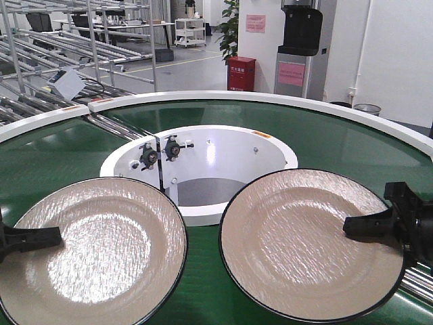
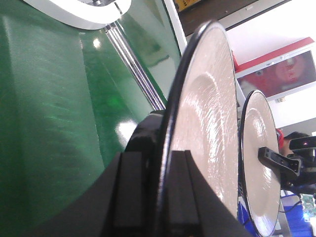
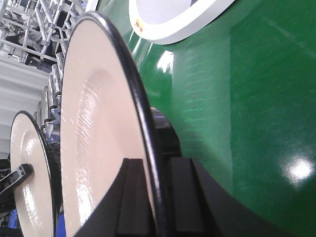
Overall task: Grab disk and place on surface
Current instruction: 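Hold both plates while the base drives to the steel table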
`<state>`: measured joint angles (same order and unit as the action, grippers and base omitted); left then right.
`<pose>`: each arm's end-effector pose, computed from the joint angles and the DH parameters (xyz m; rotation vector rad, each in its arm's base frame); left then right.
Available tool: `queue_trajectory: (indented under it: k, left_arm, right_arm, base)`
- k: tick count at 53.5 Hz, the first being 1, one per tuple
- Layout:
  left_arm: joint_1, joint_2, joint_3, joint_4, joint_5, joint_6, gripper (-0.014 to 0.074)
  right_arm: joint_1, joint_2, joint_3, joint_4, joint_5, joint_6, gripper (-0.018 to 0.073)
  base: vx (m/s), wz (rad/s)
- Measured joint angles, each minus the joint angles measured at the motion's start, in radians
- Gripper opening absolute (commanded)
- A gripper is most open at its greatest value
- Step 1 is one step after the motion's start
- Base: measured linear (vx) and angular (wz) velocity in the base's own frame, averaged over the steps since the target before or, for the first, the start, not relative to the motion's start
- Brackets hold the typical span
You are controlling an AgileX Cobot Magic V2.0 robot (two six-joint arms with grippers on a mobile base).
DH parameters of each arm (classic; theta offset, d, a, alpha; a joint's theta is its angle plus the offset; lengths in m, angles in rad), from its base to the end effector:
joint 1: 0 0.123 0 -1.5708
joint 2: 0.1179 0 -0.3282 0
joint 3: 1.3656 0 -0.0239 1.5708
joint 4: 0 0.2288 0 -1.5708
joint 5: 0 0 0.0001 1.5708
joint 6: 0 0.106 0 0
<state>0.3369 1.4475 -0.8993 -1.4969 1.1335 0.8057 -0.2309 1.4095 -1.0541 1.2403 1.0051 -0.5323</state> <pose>0.2683 -0.0075 0.3446 -0.3074 2.0492 -1.3649 0.2722 0.0230 0.3703 0.2954 2.1951 1.1840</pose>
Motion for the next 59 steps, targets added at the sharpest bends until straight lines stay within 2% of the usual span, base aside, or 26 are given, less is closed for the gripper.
queue_trajectory:
  k: [23, 59]
  left_arm:
    - [0.003, 0.000, 0.000, 0.000, -0.004, 0.000, -0.0002]
    - [0.004, 0.000, 0.000, 0.000, -0.003, 0.000, -0.0002]
  right_arm:
    - [0.000, 0.000, 0.000, 0.001, 0.001, 0.000, -0.0009]
    - [0.000, 0.000, 0.000, 0.001, -0.002, 0.000, -0.0009]
  base:
    - [-0.04, -0.18]
    - [-0.13, -0.51]
